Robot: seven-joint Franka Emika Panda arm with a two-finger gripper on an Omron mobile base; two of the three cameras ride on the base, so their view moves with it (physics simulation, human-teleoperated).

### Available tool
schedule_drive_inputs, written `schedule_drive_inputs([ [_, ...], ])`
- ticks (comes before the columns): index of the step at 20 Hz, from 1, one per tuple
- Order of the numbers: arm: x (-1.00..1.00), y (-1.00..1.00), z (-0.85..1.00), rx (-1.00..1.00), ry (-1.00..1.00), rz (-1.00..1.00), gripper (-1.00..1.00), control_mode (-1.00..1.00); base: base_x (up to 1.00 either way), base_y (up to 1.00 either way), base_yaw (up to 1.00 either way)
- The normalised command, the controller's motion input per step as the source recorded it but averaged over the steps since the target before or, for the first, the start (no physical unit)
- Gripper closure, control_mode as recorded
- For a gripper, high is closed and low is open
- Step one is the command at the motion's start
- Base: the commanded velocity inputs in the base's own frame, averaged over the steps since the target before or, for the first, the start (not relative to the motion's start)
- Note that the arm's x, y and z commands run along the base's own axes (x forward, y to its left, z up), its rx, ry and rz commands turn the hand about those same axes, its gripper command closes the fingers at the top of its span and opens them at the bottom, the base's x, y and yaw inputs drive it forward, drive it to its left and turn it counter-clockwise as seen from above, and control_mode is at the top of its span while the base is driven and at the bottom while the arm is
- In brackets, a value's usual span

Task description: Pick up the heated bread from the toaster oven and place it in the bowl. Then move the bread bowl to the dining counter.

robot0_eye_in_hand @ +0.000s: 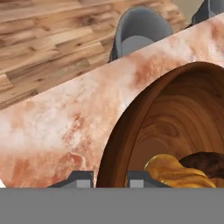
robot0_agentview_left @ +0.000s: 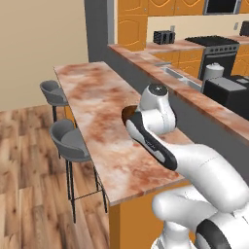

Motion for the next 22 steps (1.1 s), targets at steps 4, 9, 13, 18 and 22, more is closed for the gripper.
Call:
schedule_drive_inputs([
  [4, 1.00, 0.34, -0.39, -0.19, 0.22, 0.03, 1.00, -1.00, 0.00, 0.00, 0.00],
  [9, 0.87, 0.10, -0.41, -0.07, -0.02, 0.00, 1.00, -1.00, 0.00, 0.00, 0.00],
  [13, 0.97, 0.01, -0.75, -0.01, -0.14, 0.00, 1.00, -1.00, 0.00, 0.00, 0.00],
  [18, 0.68, 0.00, -0.89, 0.00, -0.04, 0.00, 1.00, -1.00, 0.00, 0.00, 0.00],
  [22, 0.38, 0.00, -0.67, 0.00, 0.00, -0.01, 1.00, -1.00, 0.00, 0.00, 0.00],
])
